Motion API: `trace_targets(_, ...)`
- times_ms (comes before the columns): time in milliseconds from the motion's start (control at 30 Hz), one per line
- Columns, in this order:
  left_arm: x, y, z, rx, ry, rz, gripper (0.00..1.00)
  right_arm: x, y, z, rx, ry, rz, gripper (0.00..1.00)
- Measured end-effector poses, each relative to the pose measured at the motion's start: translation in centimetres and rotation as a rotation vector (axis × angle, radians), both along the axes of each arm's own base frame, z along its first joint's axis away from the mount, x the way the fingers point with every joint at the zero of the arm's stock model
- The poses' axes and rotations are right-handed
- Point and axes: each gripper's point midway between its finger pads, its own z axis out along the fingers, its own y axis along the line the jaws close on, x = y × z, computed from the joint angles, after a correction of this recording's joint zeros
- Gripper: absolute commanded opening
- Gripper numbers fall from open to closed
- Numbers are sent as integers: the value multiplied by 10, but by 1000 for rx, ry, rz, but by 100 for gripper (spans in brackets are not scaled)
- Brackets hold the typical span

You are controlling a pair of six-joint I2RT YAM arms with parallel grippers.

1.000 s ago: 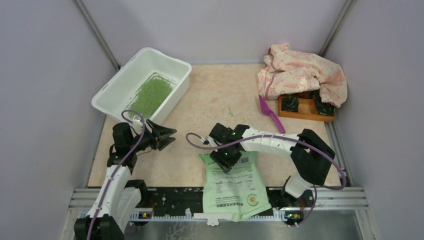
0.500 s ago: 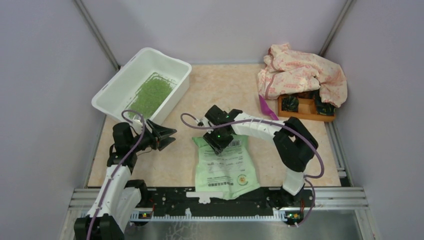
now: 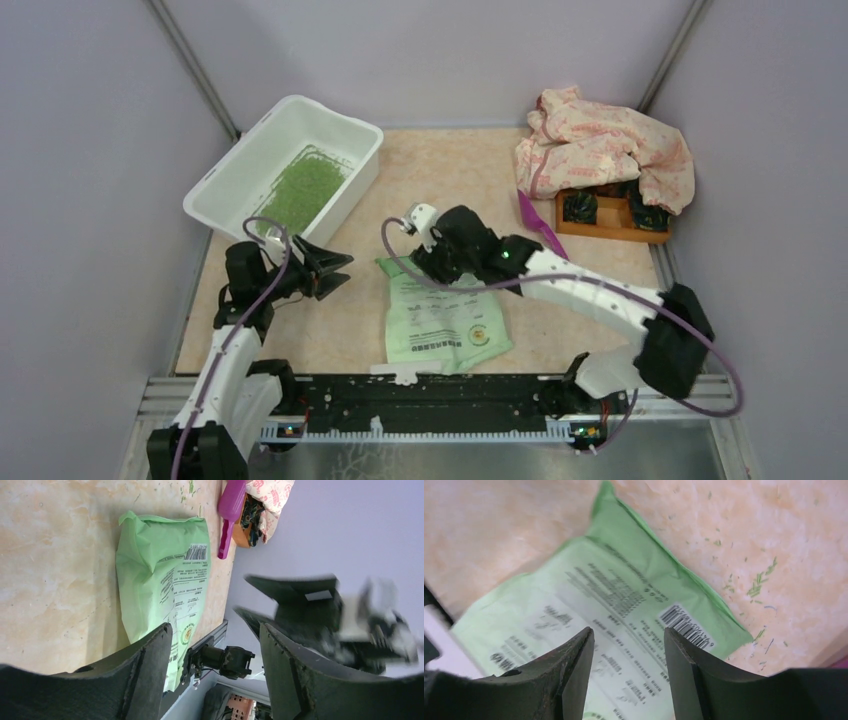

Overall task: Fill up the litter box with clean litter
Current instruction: Adjust the cat litter bag at the center of the board, then pick up the cat litter bag at the center of the board.

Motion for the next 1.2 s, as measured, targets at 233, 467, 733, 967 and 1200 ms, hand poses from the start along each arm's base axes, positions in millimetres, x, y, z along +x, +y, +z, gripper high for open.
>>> trace_targets(233, 6, 1, -8, 8, 42, -3, 86, -118, 3, 27, 134, -152, 161, 55)
trace_targets(467, 21, 2, -9, 26, 47, -12, 89, -158, -30, -47, -66, -142, 132, 56)
trace_targets(733, 38, -5, -10, 55, 77, -38, 99, -147, -31, -65, -159, -230, 29, 57)
trace_targets(967, 28, -57, -26, 170, 108, -205, 99, -130, -37, -29, 23, -186, -151, 70)
trace_targets(1200, 5, -58, -53, 295, 186, -232, 99, -114, -64, 14, 359, 54, -486, 85)
